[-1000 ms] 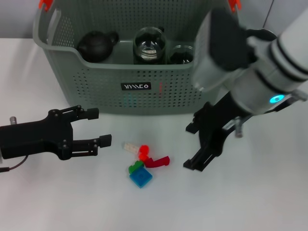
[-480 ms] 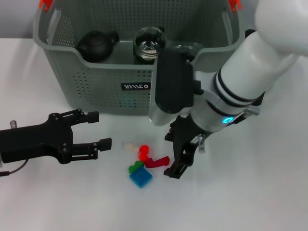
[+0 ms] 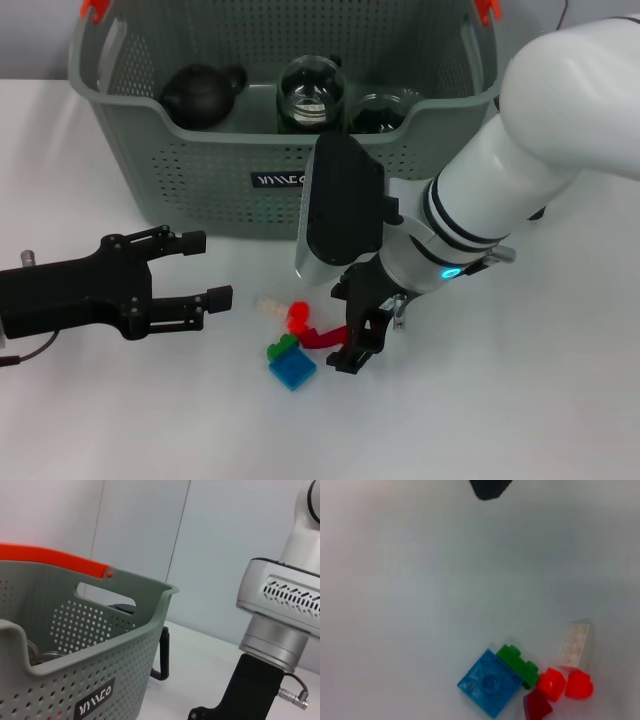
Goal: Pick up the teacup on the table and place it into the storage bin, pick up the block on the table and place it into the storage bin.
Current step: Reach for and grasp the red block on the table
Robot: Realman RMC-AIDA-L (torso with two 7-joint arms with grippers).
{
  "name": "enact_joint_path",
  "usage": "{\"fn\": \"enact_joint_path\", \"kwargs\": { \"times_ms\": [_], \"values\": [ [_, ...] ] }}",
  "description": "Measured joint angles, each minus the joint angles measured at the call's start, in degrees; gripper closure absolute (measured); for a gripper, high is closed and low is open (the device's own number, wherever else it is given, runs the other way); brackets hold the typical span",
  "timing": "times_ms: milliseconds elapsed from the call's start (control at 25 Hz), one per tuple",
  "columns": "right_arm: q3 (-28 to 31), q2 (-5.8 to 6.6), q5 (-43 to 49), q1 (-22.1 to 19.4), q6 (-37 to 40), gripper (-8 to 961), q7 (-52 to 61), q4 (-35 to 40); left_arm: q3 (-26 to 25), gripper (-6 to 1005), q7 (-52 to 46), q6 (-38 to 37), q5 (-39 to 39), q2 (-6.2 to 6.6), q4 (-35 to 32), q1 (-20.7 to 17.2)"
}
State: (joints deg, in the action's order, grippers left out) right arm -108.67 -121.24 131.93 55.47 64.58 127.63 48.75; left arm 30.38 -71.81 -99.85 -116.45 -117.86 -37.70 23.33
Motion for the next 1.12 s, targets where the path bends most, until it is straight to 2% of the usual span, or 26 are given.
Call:
{"fn": "enact_joint_path", "kwargs": {
  "times_ms": [400,640,840,1120],
  "values": [
    [-1.0,0.03,-0.9,-0.4,-2.3,158,0.2,-0.4,-0.1,137,0.0,0.2,0.1,-0.04,0.0,0.1],
    [-1.8,-0.10,-0.9,-0.4,-2.8,393,0.2,-1.2,-0.1,137,0.0,0.4,0.1,-0.08,0.1,0.1],
    [-2.2,-0.26,-1.1,-0.2,-3.1,406,0.2,-1.6,-0.1,137,0.1,0.4,0.3,-0.09,0.1,0.1],
    [-2.4,-0.25,-1.7,-0.1,-3.2,479,0.2,-1.8,-0.1,137,0.1,0.6,0.4,-0.09,0.1,0.1]
  ]
}}
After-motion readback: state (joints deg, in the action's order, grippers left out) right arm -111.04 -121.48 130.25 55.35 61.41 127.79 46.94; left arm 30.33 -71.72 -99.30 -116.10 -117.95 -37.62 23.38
